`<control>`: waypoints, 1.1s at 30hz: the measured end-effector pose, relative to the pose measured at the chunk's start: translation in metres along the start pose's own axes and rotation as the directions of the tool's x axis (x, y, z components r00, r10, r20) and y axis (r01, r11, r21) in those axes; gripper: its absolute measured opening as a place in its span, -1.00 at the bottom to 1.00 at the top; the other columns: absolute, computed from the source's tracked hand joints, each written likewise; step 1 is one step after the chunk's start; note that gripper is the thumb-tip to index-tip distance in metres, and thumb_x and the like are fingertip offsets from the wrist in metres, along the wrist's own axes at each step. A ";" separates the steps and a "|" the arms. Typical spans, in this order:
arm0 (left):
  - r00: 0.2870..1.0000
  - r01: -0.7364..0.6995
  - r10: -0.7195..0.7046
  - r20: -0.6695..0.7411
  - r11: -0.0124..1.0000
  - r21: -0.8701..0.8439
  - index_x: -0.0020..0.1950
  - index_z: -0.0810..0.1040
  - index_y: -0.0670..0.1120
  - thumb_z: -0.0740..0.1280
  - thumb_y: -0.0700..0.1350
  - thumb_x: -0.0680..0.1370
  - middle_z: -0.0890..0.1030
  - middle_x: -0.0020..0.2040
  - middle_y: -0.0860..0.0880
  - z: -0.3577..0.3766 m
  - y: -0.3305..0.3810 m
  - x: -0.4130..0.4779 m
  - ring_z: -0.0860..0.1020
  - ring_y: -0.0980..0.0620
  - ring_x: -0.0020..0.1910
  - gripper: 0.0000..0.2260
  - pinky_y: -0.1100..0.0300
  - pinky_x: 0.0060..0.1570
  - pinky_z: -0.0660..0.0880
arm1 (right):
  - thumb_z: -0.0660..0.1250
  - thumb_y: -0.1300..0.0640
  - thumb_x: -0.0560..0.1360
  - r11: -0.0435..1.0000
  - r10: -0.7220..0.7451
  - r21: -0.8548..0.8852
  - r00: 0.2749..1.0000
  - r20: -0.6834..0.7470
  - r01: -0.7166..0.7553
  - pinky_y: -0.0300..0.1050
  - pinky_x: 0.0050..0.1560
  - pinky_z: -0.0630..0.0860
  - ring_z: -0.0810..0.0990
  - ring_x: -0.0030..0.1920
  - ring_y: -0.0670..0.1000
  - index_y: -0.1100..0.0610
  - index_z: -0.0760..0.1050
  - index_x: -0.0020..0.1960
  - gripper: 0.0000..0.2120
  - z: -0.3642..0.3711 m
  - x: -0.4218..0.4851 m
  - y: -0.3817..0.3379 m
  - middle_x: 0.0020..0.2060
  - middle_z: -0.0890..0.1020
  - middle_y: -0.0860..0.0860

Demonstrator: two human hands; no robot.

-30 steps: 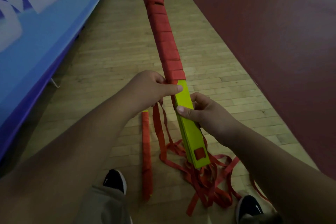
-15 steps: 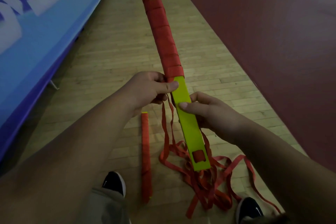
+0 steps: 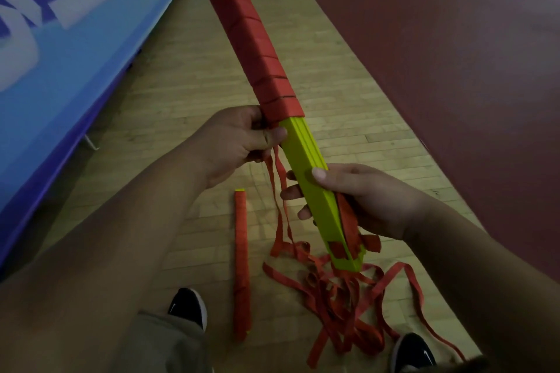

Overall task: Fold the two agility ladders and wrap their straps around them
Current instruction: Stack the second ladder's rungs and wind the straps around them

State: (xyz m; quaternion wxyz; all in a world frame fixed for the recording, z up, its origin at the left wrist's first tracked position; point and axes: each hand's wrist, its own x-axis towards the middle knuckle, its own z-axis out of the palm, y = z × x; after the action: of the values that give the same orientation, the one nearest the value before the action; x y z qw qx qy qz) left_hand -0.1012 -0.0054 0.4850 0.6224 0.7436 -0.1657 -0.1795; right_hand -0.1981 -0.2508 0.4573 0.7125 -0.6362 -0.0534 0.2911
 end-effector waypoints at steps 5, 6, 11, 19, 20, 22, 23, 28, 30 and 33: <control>0.998 -0.018 0.023 -0.057 0.996 0.084 0.14 0.73 -0.07 0.53 -0.18 0.57 0.65 -0.19 0.03 0.000 -0.005 -0.003 0.55 0.12 -0.32 -0.85 0.19 -0.27 0.49 | 0.36 0.00 0.65 1.000 0.016 -0.003 1.000 -0.005 -0.016 -0.01 0.07 0.71 0.75 0.20 0.19 0.19 0.63 0.40 -0.60 -0.001 0.001 0.003 0.28 0.74 0.18; 0.997 -0.019 0.028 -0.078 0.994 0.105 0.14 0.74 -0.07 0.52 -0.20 0.58 0.65 -0.22 0.06 0.001 -0.006 -0.002 0.57 0.13 -0.32 -0.85 0.20 -0.28 0.49 | 0.36 0.01 0.65 1.000 0.011 -0.001 1.000 -0.018 -0.011 -0.02 0.07 0.71 0.76 0.20 0.18 0.18 0.63 0.40 -0.61 -0.001 0.003 0.004 0.28 0.74 0.18; 0.989 0.024 0.001 -0.149 0.985 0.168 0.09 0.76 -0.02 0.57 -0.20 0.56 0.75 -0.18 -0.02 0.001 -0.003 -0.002 0.70 0.05 -0.24 -0.86 0.17 -0.31 0.51 | 0.45 -0.05 0.55 0.996 -0.027 -0.086 0.990 -0.141 0.015 0.01 0.12 0.68 0.78 0.18 0.11 0.08 0.66 0.39 -0.55 0.000 0.007 0.010 0.22 0.77 0.06; 0.987 0.147 -0.131 -0.097 0.973 0.178 0.09 0.77 -0.09 0.61 -0.07 0.52 0.78 -0.13 -0.05 -0.003 -0.001 -0.008 0.78 0.00 -0.08 -0.81 0.10 -0.14 0.60 | 0.47 0.07 0.65 0.992 -0.030 -0.129 0.957 -0.290 -0.008 -0.12 0.12 0.61 0.78 0.18 -0.05 0.06 0.69 0.33 -0.73 0.011 0.011 0.019 0.16 0.80 0.00; 0.985 0.166 -0.154 -0.082 0.973 0.158 0.10 0.76 -0.09 0.62 0.00 0.48 0.78 -0.11 -0.04 -0.003 -0.001 -0.009 0.78 0.01 -0.07 -0.73 0.11 -0.14 0.60 | 0.48 0.07 0.65 0.991 -0.029 -0.130 0.953 -0.301 -0.011 -0.16 0.09 0.61 0.78 0.18 -0.05 0.06 0.70 0.32 -0.74 0.012 0.012 0.019 0.16 0.80 0.01; 0.980 0.186 -0.172 -0.097 0.969 0.163 0.09 0.77 -0.07 0.63 0.11 0.41 0.78 -0.10 -0.03 -0.001 0.000 -0.009 0.76 0.03 -0.09 -0.63 0.10 -0.15 0.57 | 0.50 0.05 0.63 0.990 -0.029 -0.137 0.948 -0.317 -0.016 -0.19 0.07 0.62 0.78 0.18 -0.05 0.03 0.71 0.30 -0.74 0.015 0.013 0.021 0.15 0.80 0.04; 0.979 0.183 -0.162 -0.121 0.966 0.181 0.09 0.77 -0.06 0.64 0.13 0.42 0.78 -0.10 -0.04 0.000 -0.001 -0.008 0.76 0.05 -0.13 -0.64 0.09 -0.17 0.55 | 0.51 0.03 0.62 0.989 -0.030 -0.148 0.947 -0.321 -0.018 -0.15 0.11 0.63 0.78 0.18 -0.04 0.01 0.72 0.29 -0.75 0.016 0.014 0.022 0.15 0.79 0.05; 0.980 0.138 -0.108 -0.166 0.974 0.180 0.05 0.80 -0.07 0.62 0.05 0.50 0.75 -0.16 -0.08 0.002 -0.002 -0.007 0.69 0.08 -0.25 -0.76 0.12 -0.22 0.52 | 0.56 -0.06 0.59 0.980 -0.030 -0.198 0.946 -0.323 -0.036 0.07 0.30 0.62 0.77 0.21 0.01 -0.09 0.72 0.26 -0.74 0.017 0.021 0.025 0.14 0.79 0.02; 0.982 0.133 -0.108 -0.153 0.977 0.166 0.02 0.81 -0.07 0.62 0.04 0.50 0.75 -0.20 0.00 -0.003 -0.002 -0.006 0.68 0.07 -0.24 -0.78 0.11 -0.19 0.53 | 0.55 -0.07 0.59 0.977 -0.025 -0.208 0.950 -0.313 -0.043 0.03 0.21 0.63 0.77 0.20 0.00 -0.09 0.72 0.26 -0.74 0.019 0.021 0.024 0.13 0.79 0.01; 0.985 0.121 -0.101 -0.142 0.982 0.143 0.02 0.81 -0.07 0.61 0.04 0.50 0.76 -0.15 -0.02 -0.007 -0.005 -0.005 0.67 0.05 -0.22 -0.78 0.08 -0.15 0.53 | 0.54 -0.10 0.59 0.971 -0.019 -0.231 0.950 -0.312 -0.057 0.00 0.14 0.62 0.78 0.18 -0.02 -0.09 0.71 0.25 -0.75 0.022 0.020 0.023 0.10 0.80 -0.02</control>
State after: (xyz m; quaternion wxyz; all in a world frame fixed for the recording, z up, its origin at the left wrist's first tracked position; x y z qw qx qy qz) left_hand -0.1019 0.0038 0.4813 0.5632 0.8070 -0.0948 -0.1505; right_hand -0.1989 -0.2214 0.4339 0.6278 -0.7553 0.0317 0.1853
